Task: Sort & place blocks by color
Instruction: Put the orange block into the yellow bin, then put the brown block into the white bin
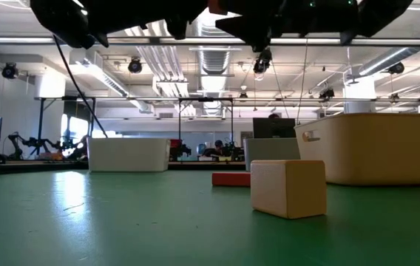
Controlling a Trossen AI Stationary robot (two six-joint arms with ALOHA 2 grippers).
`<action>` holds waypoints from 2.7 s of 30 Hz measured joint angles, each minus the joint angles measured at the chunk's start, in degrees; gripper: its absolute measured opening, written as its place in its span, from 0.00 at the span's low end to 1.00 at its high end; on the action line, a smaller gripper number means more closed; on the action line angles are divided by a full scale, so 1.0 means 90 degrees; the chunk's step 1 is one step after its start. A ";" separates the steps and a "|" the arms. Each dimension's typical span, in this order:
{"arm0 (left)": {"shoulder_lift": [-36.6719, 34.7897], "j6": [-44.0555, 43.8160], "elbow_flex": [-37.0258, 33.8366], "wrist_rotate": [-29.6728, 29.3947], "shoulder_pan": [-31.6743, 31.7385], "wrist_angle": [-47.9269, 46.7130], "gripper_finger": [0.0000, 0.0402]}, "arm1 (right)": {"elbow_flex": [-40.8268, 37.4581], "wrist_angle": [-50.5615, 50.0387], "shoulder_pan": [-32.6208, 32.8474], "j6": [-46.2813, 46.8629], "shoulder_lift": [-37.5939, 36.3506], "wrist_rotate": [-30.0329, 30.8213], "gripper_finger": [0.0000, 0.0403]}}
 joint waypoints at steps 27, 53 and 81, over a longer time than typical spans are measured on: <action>0.0052 -0.0075 -0.0043 -0.0068 0.0164 -0.0385 0.67 | 0.0217 -0.1542 -0.0049 0.0158 -0.0476 0.0052 0.29; -0.0274 -0.0001 -0.0075 -0.0239 0.0714 -0.1144 0.77 | 0.2222 -1.2795 -0.0143 0.1889 0.1127 -0.0110 0.35; -0.0646 -0.2910 0.1951 -0.0597 -0.0284 -0.9791 0.77 | 0.0954 -0.7751 0.0471 0.1741 -0.1717 0.1234 0.60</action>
